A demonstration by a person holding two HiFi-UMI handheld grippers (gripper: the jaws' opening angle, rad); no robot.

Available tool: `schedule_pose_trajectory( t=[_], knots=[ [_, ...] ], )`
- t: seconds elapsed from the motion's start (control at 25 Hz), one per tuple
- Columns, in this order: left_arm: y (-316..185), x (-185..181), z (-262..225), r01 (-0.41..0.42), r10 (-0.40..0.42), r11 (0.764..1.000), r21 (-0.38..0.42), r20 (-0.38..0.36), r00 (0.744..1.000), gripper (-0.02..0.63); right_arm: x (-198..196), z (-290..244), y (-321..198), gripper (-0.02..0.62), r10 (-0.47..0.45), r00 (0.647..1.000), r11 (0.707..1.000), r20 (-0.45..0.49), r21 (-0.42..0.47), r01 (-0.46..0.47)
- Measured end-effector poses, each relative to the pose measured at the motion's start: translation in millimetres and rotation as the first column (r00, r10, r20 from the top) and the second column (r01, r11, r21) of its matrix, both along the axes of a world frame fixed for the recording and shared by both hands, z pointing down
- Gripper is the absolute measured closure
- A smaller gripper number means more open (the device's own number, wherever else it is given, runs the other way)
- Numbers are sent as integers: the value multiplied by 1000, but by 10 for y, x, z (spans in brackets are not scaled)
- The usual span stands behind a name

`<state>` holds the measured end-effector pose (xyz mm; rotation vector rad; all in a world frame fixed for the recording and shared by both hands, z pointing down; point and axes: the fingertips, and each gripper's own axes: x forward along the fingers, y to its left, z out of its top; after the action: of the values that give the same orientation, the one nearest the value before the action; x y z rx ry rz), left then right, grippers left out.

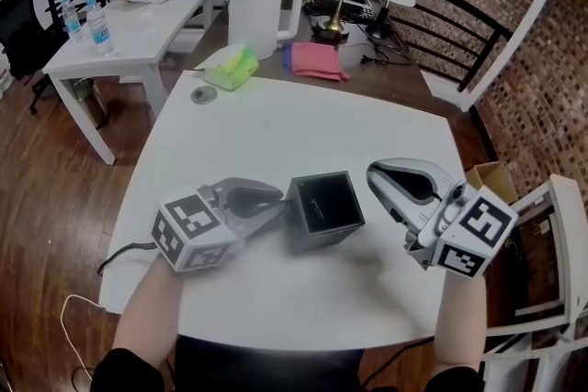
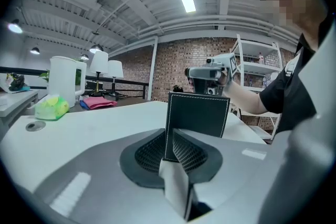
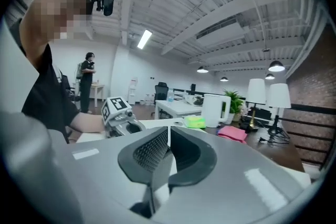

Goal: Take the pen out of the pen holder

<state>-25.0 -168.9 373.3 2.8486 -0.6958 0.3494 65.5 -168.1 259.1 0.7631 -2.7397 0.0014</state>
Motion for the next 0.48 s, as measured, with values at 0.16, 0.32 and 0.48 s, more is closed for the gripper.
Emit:
schedule_pose_trajectory(
  t=[0.16, 0.32, 0.48],
  knots=[
    [-4, 3, -31, 0, 0, 1000, 12, -7, 1000, 560, -414, -27, 61, 515, -154, 984, 983, -90, -115, 144],
    [-1, 28, -72, -6, 6, 999, 31, -10, 1000, 560, -644, 250, 8, 508, -225, 939, 966, -259, -183, 180],
    [11, 40, -79, -14, 15, 999, 30, -9, 1000, 560, -805, 347, 36, 497, -263, 916, 951, -303, -242, 193]
  ],
)
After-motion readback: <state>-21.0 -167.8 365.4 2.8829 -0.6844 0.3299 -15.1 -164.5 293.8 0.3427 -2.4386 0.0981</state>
